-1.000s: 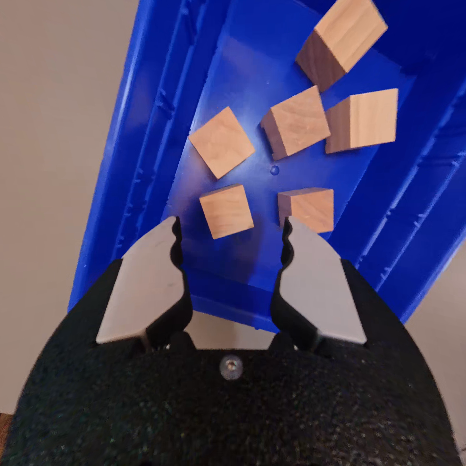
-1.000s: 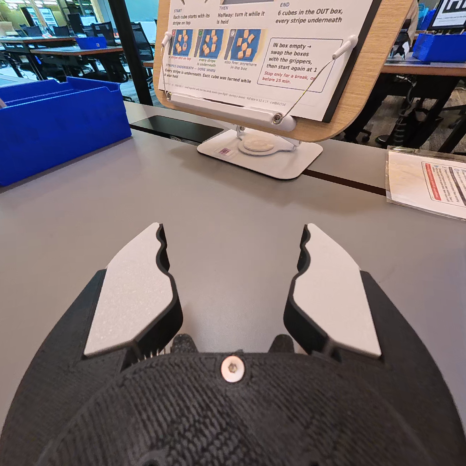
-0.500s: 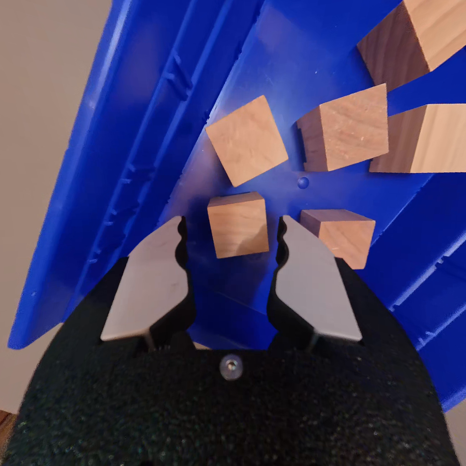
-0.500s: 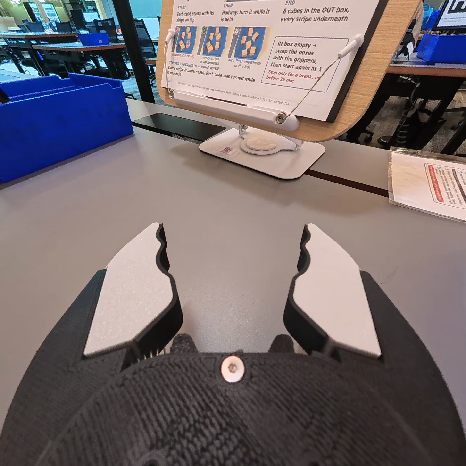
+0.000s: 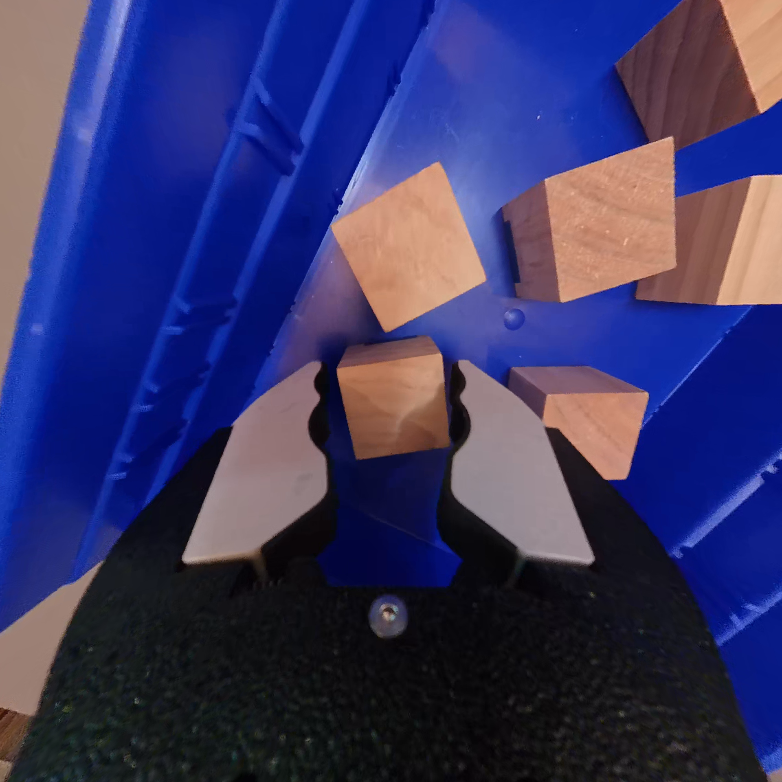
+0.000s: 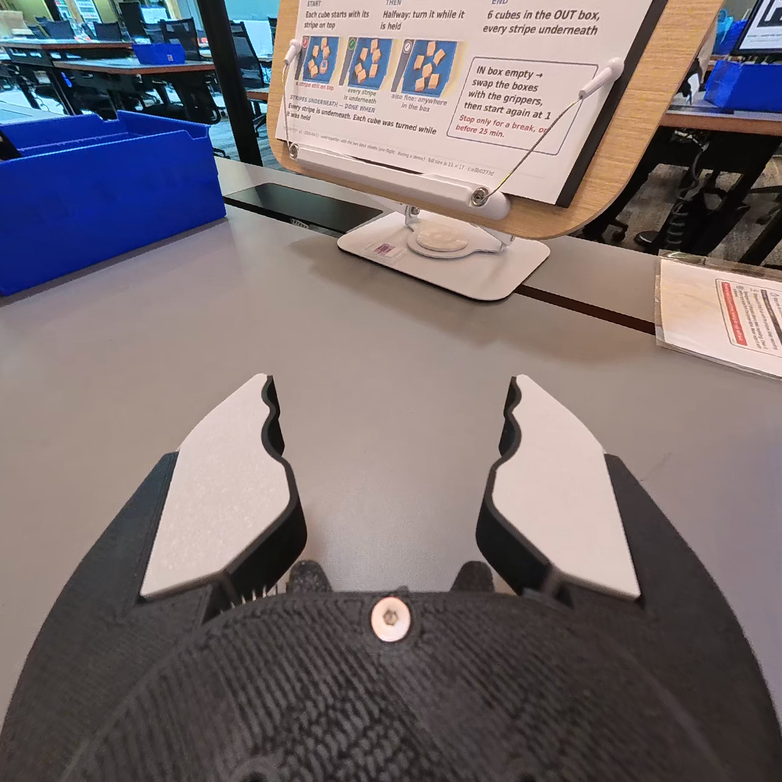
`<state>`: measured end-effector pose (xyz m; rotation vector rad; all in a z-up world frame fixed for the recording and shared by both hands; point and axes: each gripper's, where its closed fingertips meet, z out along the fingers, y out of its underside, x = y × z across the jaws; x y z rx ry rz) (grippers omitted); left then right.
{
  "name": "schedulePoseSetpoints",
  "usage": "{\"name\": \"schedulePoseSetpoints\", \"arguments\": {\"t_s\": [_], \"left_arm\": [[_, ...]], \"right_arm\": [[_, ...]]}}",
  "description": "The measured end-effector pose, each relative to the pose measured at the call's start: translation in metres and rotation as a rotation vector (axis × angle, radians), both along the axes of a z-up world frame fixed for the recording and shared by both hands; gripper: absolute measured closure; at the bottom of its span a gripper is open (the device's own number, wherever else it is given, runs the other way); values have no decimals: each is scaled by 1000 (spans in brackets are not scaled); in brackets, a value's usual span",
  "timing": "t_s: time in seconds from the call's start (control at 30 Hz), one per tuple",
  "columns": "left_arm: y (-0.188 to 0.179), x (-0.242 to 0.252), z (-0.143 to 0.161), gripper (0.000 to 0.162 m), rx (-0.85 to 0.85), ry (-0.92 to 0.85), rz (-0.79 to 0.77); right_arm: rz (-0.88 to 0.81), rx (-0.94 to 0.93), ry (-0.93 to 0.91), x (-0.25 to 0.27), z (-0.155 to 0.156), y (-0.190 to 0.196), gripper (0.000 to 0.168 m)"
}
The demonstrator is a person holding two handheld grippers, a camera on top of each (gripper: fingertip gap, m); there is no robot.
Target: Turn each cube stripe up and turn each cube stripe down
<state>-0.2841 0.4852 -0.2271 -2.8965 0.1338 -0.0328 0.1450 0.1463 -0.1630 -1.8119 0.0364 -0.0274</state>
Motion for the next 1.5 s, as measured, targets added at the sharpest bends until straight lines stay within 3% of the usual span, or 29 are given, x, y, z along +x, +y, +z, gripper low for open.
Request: {"name": "schedulePoseSetpoints", "arguments": {"t_s": [0.1,0.6,0.77,1.0,1.17,1.5], "left_arm": [[1,1,-2,114,11,-8,8],[5,-1,-2,116,57,-17,-41],[7,2,11,116,99,-41,-71],[7,18,55,116,200,-252,-100],[-5,43,104,116,286,-484,-152],[-79,115,201,117,374,-897,-404]], "right_arm": [[0,1,2,0,0,0,66],[11,-10,-21,-3,-1,1,66],[15,-14,-28,-4,-2,1,66],[21,-16,-37,-5,-2,1,66],[32,-24,-71,-9,-3,2,65],[69,-11,-60,-13,-1,1,64]]}}
